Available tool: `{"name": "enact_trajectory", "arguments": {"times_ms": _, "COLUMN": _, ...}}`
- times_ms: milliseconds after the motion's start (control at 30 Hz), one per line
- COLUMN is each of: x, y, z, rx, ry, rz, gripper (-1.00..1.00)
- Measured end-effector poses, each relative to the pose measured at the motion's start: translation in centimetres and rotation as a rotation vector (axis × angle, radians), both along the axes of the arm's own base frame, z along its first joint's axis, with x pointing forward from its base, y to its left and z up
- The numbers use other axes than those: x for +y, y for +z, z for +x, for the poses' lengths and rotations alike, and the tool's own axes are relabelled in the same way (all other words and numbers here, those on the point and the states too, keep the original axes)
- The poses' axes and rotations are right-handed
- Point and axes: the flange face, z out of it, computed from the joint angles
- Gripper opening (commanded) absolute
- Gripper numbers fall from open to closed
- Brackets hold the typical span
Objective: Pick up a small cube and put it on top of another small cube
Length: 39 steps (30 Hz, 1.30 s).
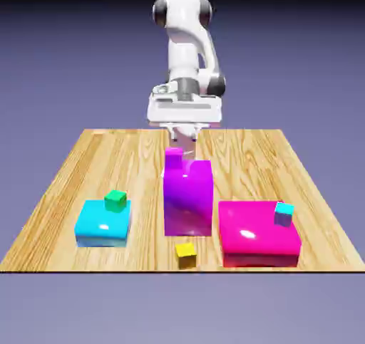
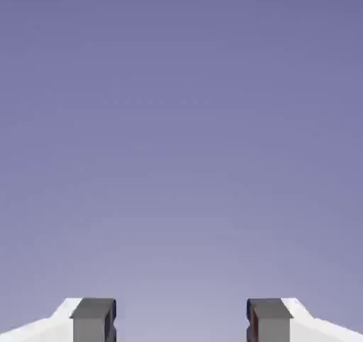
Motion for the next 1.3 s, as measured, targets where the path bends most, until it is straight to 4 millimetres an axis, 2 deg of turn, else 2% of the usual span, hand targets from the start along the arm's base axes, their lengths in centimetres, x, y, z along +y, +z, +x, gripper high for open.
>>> {"name": "enact_trajectory", "arguments": {"times_ms": 233, "x": -2.2, "y": -5.7, "z": 5.3, "rx": 0.262, "ry": -0.288, "rz": 0.203, "gripper": 0.0}}
{"name": "enact_trajectory", "arguments": {"times_ms": 533, "x": -4.8, "y": -15.0, "z": 10.1, "rx": 0.601, "ry": -0.681, "rz": 0.484, "gripper": 0.0}}
{"name": "enact_trajectory", "arguments": {"times_ms": 867, "x": -6.3, "y": -26.2, "z": 13.0, "rx": 1.009, "ry": -1.113, "rz": 0.813, "gripper": 0.0}}
{"name": "enact_trajectory", "arguments": {"times_ms": 900, "x": -6.3, "y": -27.2, "z": 13.2, "rx": 1.052, "ry": -1.153, "rz": 0.844, "gripper": 0.0}}
{"name": "enact_trajectory", "arguments": {"times_ms": 933, "x": -6.3, "y": -27.2, "z": 13.2, "rx": 1.052, "ry": -1.153, "rz": 0.844, "gripper": 0.0}}
{"name": "enact_trajectory", "arguments": {"times_ms": 1033, "x": -4.5, "y": -32.0, "z": 12.9, "rx": 1.052, "ry": -1.153, "rz": 0.845, "gripper": 0.0}}
{"name": "enact_trajectory", "arguments": {"times_ms": 1067, "x": -3.9, "y": -33.5, "z": 12.7, "rx": 1.052, "ry": -1.153, "rz": 0.844, "gripper": -1.0}}
{"name": "enact_trajectory", "arguments": {"times_ms": 1133, "x": -3.9, "y": -33.5, "z": 12.7, "rx": 1.051, "ry": -1.153, "rz": 0.845, "gripper": -1.0}}
{"name": "enact_trajectory", "arguments": {"times_ms": 1267, "x": -6.3, "y": -27.2, "z": 13.2, "rx": 1.051, "ry": -1.152, "rz": 0.846, "gripper": -1.0}}
{"name": "enact_trajectory", "arguments": {"times_ms": 1300, "x": -3.8, "y": -26.2, "z": 13.5, "rx": 1.069, "ry": -1.042, "rz": 0.78, "gripper": -1.0}}
